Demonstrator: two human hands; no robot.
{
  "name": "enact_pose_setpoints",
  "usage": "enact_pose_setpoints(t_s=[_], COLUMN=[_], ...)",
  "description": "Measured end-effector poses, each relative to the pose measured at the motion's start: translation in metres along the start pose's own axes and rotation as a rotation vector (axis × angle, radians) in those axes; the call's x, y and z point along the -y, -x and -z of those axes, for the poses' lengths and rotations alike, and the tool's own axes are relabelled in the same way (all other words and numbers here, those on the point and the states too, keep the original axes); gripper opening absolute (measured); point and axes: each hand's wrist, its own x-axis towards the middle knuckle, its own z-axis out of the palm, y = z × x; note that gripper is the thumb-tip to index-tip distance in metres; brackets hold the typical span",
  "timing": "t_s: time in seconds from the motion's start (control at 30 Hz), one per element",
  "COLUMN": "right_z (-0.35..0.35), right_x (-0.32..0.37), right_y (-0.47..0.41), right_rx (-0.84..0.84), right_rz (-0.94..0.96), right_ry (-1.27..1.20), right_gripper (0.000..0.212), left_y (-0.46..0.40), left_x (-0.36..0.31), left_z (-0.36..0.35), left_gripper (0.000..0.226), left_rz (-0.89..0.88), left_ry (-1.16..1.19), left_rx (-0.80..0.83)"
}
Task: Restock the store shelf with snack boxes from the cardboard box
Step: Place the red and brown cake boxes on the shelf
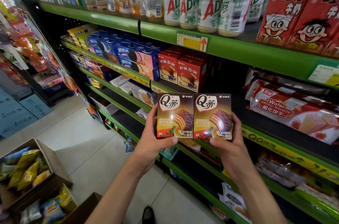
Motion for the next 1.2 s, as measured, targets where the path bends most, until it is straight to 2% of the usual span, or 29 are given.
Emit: enact_pose_setpoints(t_s=[0.4,0.57,0.67,0.8,0.93,1.07,1.13,1.2], right_z=[0.0,-0.001,-0.003,-0.008,-0.013,-0.02,-0.02,-0.016], right_x=[-0.005,-0.004,-0.005,-0.005,0.0,0.005,0.009,0.017], right_y=[-0.005,-0.009,-0.01,-0.008,-0.008,-0.009,-0.012,-0.016], right_rx=[-0.034,-0.042,-0.056,-0.16,-0.222,-0.126,-0.092,-0.064], right_rz=[-0.027,-0.043,-0.05,-0.018,0.045,0.061,0.069,0.068], right_ry=[0.003,0.027,0.036,0.118,0.253,0.272,0.279,0.293], right_gripper=[0.098,0.08,0.082,0.089,0.097,0.105,0.093,0.083], left_y=[-0.004,-0.006,-0.006,-0.005,-0.002,-0.005,-0.009,-0.017], left_x=[0.004,0.006,0.004,0.0,-0.003,-0.001,-0.001,-0.003], left_z=[-0.001,-0.001,-0.002,-0.001,0.004,-0.009,-0.015,-0.017], left_gripper=[0.096,0.093,0.097,0.095,0.079,0.087,0.089,0.078], left_rz=[0.02,0.058,0.081,0.089,0.068,0.162,0.172,0.155], left_ry=[0.03,0.044,0.061,0.237,0.435,0.305,0.233,0.203], left_rx=[-0.017,-0.065,-0.109,-0.126,-0.025,-0.022,-0.019,0.002])
